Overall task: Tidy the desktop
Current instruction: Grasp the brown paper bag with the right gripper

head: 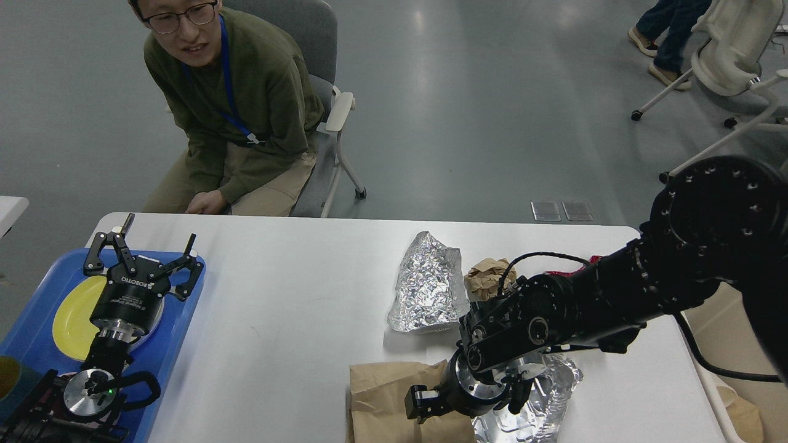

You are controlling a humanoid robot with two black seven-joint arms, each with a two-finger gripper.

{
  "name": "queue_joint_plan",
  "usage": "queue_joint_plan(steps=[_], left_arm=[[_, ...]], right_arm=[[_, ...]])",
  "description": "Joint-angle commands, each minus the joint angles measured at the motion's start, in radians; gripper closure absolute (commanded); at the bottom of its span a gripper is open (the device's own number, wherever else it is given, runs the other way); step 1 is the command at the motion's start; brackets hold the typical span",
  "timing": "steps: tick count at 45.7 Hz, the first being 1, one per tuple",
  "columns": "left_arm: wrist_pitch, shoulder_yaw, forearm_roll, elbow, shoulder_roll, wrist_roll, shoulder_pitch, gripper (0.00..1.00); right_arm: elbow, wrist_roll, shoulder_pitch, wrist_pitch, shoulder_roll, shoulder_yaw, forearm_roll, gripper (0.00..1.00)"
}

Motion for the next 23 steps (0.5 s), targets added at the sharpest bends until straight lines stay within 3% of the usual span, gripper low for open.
queue_joint_plan(steps=[1, 7, 23], left_arm=[[0.000, 0.002, 0.000, 0.000, 0.000, 0.000, 0.000, 0.04], [0.000, 0.000, 0.000, 0.000, 0.000, 0.000, 0.000, 0.04], [0.000, 0.000, 0.000, 0.000, 0.000, 0.000, 0.000, 0.04]], right_arm=[[-0.004, -0.016, -0.005, 0.007, 0.002, 0.006, 0.001, 0.41], [-0.010, -0.016, -0.028, 0.003, 0.016, 0.038, 0.001, 0.50], [-0.073, -0.018, -0.067, -0.007, 0.045, 0.058, 0.003, 0.50]])
